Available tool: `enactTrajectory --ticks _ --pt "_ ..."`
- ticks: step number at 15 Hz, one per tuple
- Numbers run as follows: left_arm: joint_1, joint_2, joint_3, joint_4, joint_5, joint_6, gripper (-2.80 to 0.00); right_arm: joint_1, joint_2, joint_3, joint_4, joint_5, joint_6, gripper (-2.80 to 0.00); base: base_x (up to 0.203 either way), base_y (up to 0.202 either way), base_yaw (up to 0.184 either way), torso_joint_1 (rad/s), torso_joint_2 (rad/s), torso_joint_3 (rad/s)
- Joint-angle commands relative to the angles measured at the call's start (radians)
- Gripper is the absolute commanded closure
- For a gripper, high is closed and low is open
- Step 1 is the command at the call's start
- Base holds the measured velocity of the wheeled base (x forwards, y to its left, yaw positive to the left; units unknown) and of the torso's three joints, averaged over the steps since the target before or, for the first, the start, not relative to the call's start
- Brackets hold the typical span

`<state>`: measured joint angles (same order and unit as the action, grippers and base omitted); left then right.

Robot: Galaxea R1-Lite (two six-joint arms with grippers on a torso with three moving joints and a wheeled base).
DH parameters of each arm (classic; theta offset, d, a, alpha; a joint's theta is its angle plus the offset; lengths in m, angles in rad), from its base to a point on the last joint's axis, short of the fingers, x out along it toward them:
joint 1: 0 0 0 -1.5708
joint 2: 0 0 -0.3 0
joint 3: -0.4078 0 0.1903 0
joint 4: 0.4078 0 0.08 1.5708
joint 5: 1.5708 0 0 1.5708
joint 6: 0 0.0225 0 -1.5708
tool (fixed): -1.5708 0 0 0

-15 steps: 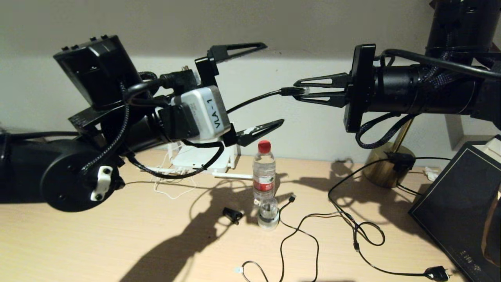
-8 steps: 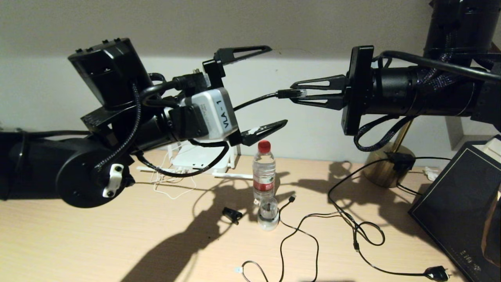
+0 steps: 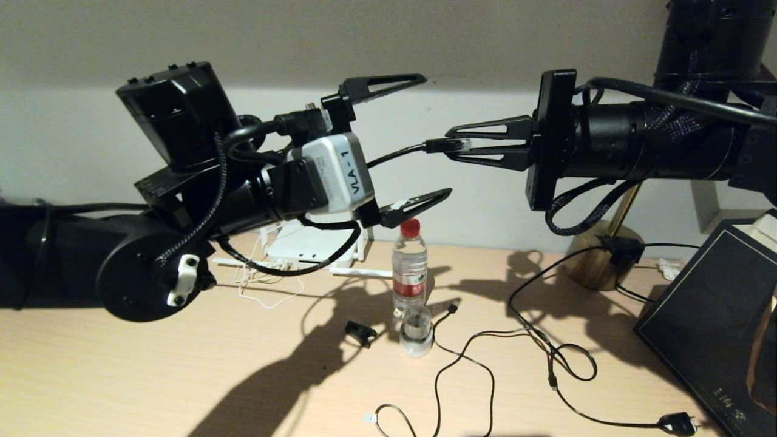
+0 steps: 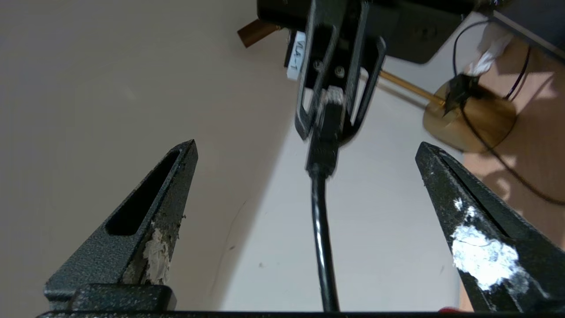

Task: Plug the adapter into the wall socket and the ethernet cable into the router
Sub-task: Hand it to the other hand

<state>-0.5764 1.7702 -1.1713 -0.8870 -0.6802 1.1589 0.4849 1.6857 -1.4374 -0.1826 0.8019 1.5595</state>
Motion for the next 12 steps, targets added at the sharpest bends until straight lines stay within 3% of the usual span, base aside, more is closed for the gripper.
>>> enactTrajectory --ticks 1,7,8,12 --pt "-0.005 0.002 0.001 -0.006 -0.005 0.004 -2.8 0.0 0.0 0.003 -0.001 0.003 0.008 0.0 0.0 0.0 0.0 0.0 0.0 0.0" --pt "-0.008 -0.001 0.001 -0.004 -0.03 0.004 -2.8 0.0 0.002 0.005 -0.001 0.002 0.007 0.0 0.0 0.0 0.0 0.0 0.0 0.0" --pt "-0.008 -0.003 0.001 -0.004 -0.032 0.004 0.0 0.0 0.002 0.005 -0.001 0.002 0.007 0.0 0.0 0.0 0.0 0.0 0.0 0.0" --pt "-0.008 -0.006 0.003 -0.004 -0.045 0.004 0.0 0.0 0.002 0.009 -0.001 0.001 0.007 0.0 0.0 0.0 0.0 0.0 0.0 0.0"
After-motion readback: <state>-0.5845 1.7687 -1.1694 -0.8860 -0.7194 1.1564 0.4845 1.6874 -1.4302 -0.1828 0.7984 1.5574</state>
